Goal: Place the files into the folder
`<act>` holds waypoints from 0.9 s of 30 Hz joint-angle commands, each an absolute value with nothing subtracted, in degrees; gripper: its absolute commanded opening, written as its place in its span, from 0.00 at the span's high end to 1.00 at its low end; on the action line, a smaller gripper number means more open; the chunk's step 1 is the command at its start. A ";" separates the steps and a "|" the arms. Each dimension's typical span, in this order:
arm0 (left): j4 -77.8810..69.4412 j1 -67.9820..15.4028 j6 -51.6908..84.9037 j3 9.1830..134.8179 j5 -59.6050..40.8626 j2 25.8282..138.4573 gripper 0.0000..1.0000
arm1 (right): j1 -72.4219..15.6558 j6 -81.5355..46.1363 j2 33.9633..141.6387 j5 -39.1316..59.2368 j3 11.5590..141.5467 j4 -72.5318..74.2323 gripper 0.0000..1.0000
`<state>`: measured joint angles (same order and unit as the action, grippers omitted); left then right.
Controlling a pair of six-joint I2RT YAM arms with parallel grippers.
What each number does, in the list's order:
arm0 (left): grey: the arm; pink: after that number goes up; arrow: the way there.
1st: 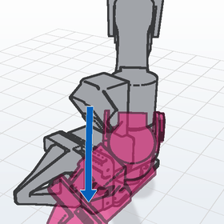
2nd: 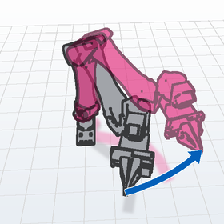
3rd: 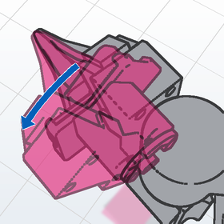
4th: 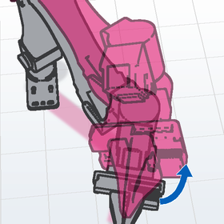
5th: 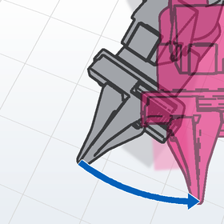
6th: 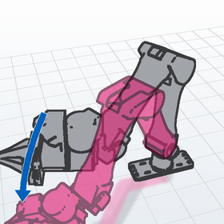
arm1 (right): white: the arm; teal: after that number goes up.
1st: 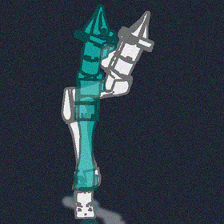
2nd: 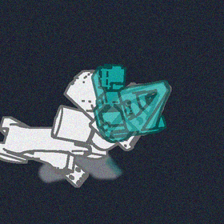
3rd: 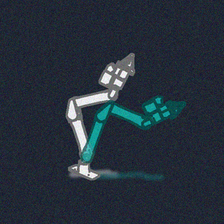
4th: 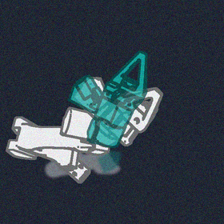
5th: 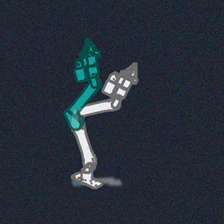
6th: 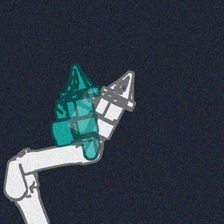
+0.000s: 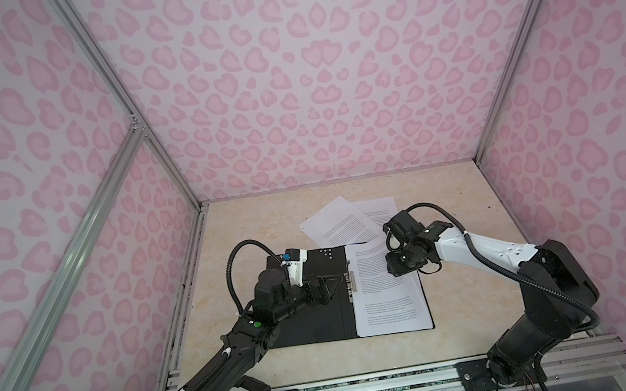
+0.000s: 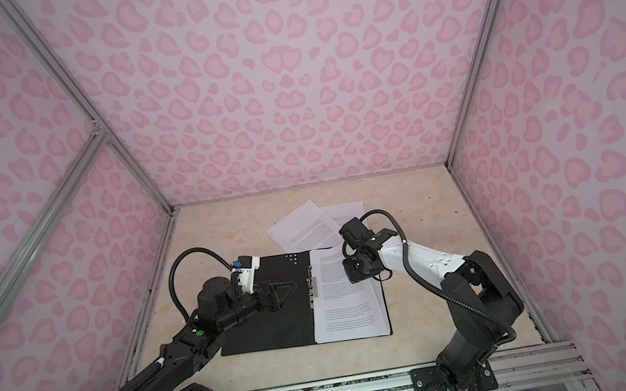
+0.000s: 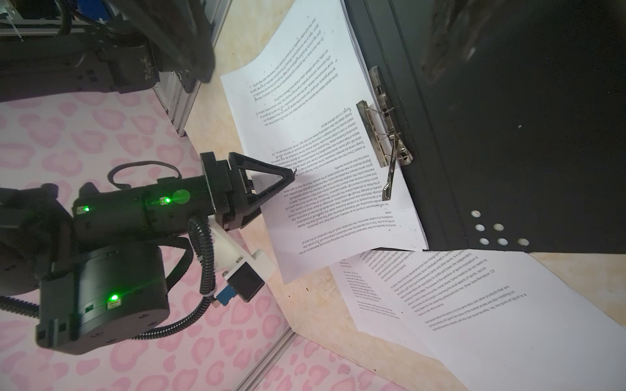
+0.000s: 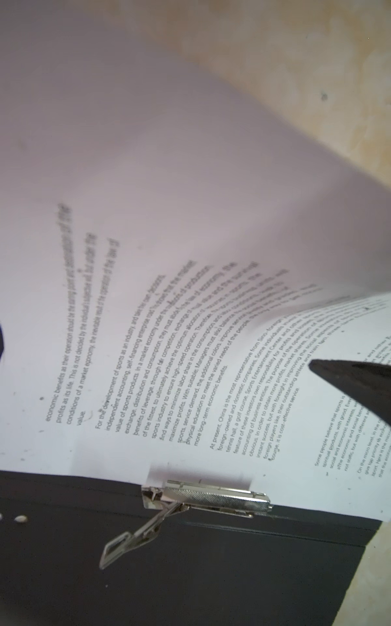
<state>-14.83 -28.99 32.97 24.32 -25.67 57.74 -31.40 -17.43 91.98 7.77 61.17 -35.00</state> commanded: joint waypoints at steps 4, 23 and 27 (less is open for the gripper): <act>-15.34 -29.09 32.26 25.03 -25.38 57.49 0.03 | -31.50 -18.44 91.39 2.55 59.85 -34.56 0.42; -12.66 -29.09 30.55 24.92 -21.50 55.11 0.03 | -27.08 -21.93 80.81 -6.68 56.14 -33.75 0.01; -12.31 -29.09 30.07 24.87 -20.05 55.83 0.03 | -25.33 -22.33 78.04 -7.13 54.67 -33.36 0.02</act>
